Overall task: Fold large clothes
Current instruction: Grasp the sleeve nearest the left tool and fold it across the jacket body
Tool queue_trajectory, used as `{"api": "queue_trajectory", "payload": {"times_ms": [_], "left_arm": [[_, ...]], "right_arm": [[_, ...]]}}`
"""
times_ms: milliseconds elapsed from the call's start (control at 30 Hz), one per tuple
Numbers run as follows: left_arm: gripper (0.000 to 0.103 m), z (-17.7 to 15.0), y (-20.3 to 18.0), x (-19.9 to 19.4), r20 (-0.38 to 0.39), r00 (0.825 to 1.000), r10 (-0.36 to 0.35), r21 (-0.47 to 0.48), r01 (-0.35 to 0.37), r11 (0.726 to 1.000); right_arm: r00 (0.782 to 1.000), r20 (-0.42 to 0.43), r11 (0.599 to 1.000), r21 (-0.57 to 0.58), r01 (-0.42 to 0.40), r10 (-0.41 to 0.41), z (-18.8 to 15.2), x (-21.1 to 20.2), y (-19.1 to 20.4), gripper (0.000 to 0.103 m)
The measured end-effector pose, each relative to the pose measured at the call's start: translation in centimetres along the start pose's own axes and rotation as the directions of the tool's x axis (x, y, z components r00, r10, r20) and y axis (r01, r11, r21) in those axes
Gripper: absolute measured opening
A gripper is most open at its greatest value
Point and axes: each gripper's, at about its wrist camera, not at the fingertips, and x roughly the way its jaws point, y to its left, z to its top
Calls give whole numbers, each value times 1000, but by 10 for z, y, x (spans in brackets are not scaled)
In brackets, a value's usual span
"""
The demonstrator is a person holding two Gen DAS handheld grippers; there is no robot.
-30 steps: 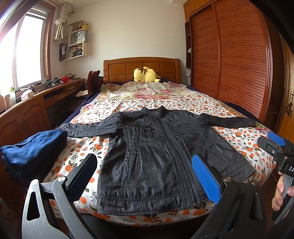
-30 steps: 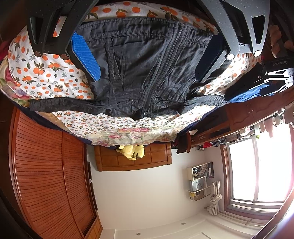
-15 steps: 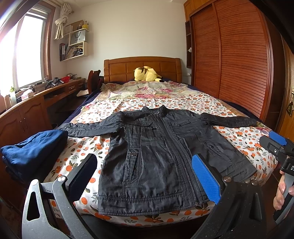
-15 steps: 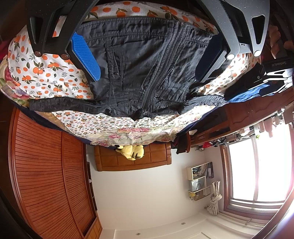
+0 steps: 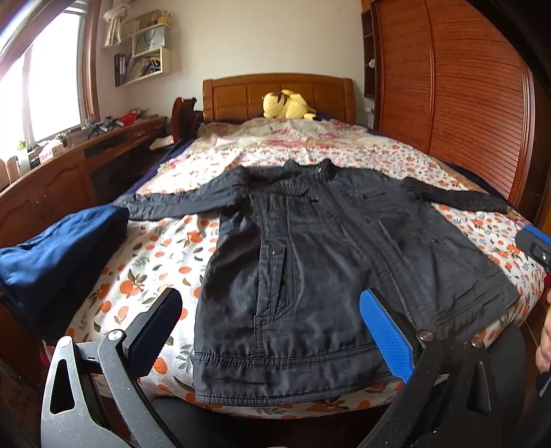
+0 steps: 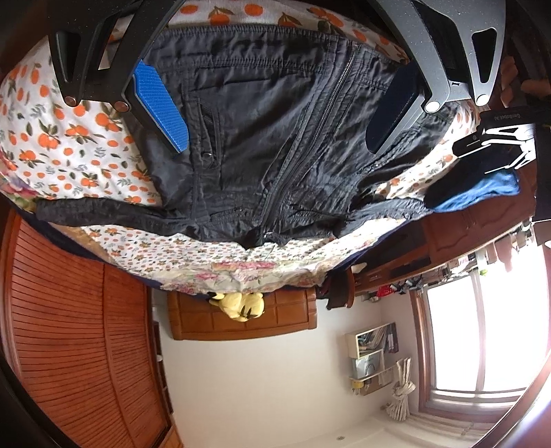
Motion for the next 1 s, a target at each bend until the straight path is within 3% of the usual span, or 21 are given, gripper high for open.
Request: {"api": "queue_trajectory", "payload": {"times_ms": [233,633,867,1000], "left_arm": [[103,-6,20,32,-48,999,-19,-4,19,1000],[103,18,71,57,-3,1000,31,-30,-31,999],[103,33,104,78,-28,997,70,10,-69,998],[103,47,117,91,-20,995,100,78,-98,992]], "right_arm": [[999,-34,999,-43,-2,0,5,49,0,103],[998,-61,998,-54,-38,35,21,113,5,103],[995,-75,993,-90,-75,68,30,147,15,103],[993,-97,991,-108,-84,74,28,160,16,103]]}}
